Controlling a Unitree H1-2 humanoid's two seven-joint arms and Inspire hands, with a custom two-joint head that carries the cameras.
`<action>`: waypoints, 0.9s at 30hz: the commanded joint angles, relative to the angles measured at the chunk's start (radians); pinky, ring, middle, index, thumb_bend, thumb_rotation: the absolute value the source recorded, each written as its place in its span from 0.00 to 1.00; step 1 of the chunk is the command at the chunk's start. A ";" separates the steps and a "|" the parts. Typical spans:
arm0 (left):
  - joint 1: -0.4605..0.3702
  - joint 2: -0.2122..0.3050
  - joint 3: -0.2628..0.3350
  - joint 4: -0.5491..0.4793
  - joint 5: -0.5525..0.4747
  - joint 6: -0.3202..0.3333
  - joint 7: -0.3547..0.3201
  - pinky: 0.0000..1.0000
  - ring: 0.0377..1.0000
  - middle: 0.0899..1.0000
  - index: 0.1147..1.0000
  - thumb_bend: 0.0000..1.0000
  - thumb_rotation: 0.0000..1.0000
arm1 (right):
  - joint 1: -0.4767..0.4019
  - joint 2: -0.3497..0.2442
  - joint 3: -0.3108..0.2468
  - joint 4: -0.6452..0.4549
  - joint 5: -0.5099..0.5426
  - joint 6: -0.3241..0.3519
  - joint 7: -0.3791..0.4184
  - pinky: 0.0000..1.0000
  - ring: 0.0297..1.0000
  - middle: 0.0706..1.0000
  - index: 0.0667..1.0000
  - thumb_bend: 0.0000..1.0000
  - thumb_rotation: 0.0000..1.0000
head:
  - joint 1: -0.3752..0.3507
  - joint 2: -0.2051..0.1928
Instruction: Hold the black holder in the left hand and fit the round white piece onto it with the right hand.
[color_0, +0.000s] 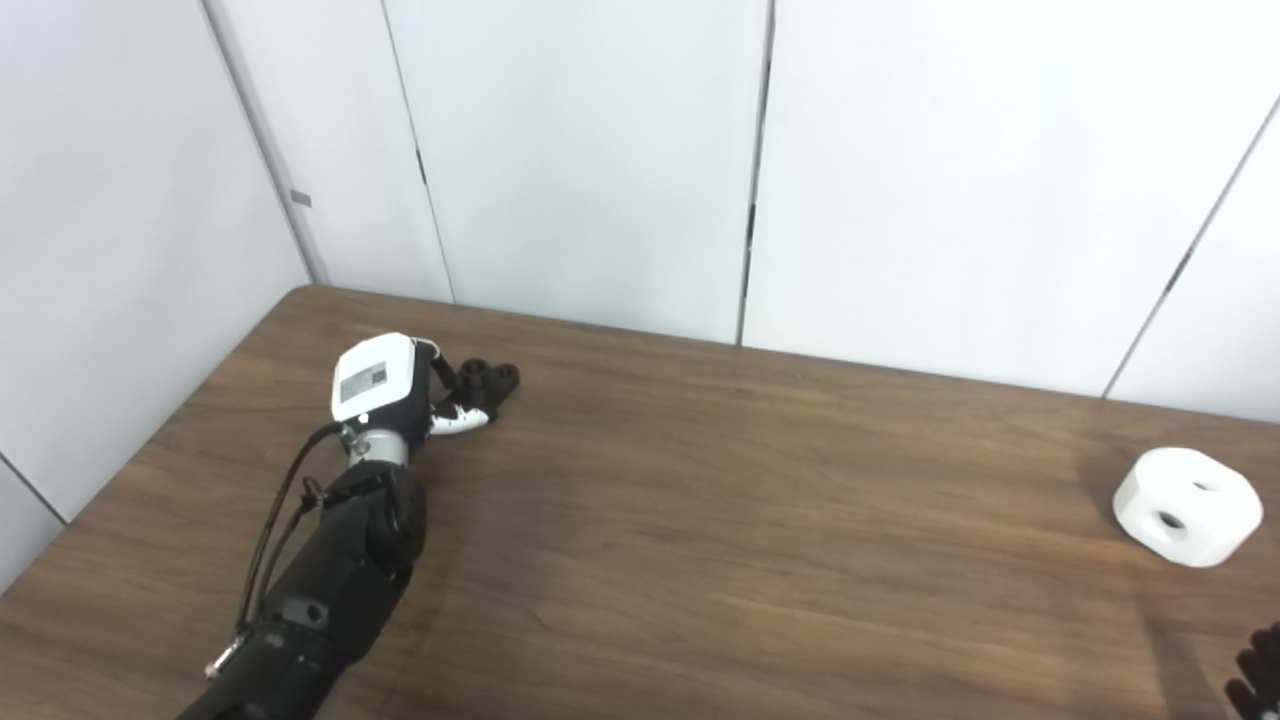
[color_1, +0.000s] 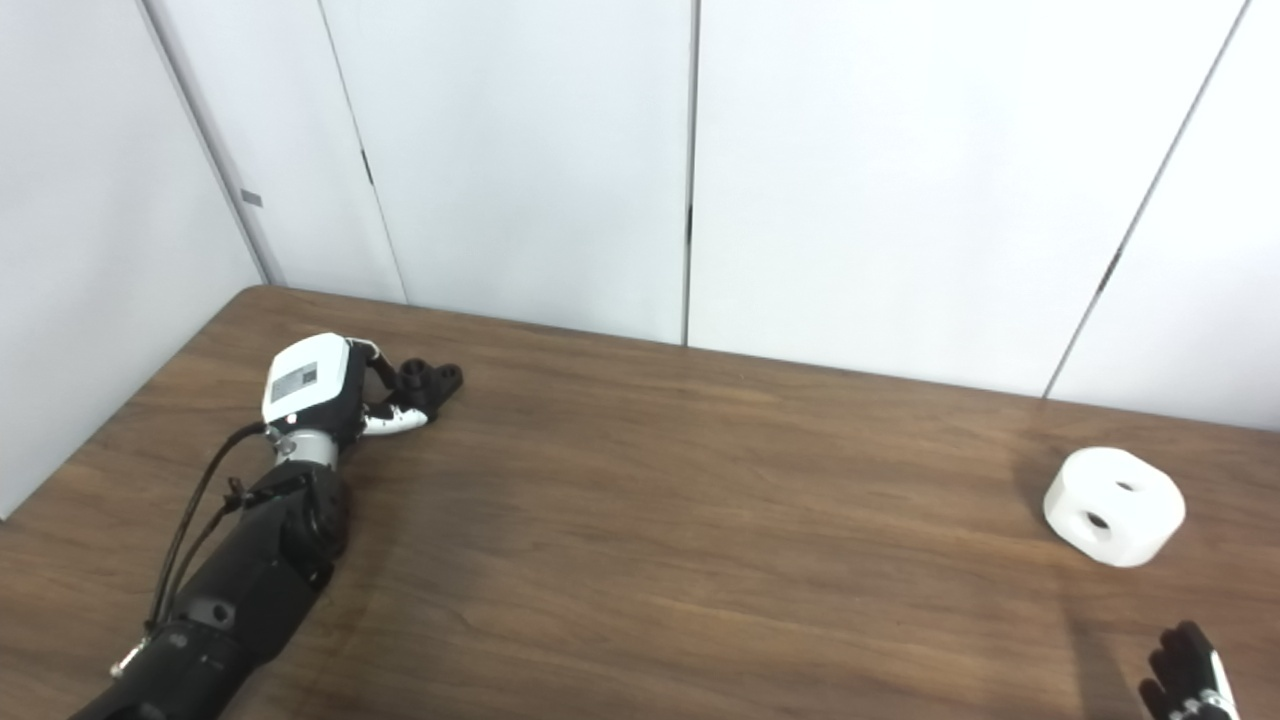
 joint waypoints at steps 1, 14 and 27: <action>-0.027 0.038 0.004 -0.009 0.011 0.003 0.004 0.94 0.85 0.72 0.42 0.52 0.04 | 0.032 0.017 0.011 0.023 0.007 0.009 -0.002 1.00 1.00 1.00 1.00 0.82 0.97 | 0.001 0.001; 0.006 0.016 0.029 -0.096 -0.039 0.002 -0.039 0.86 0.85 0.72 0.42 0.52 0.05 | 0.024 0.004 0.013 0.034 0.005 -0.002 0.009 1.00 1.00 1.00 1.00 0.78 0.98 | 0.004 0.008; 0.111 -0.022 0.025 -0.329 -0.140 -0.022 -0.201 0.78 0.85 0.73 0.42 0.52 0.05 | 0.017 0.011 0.020 0.038 0.000 -0.016 0.007 1.00 1.00 1.00 1.00 0.73 0.99 | -0.039 0.027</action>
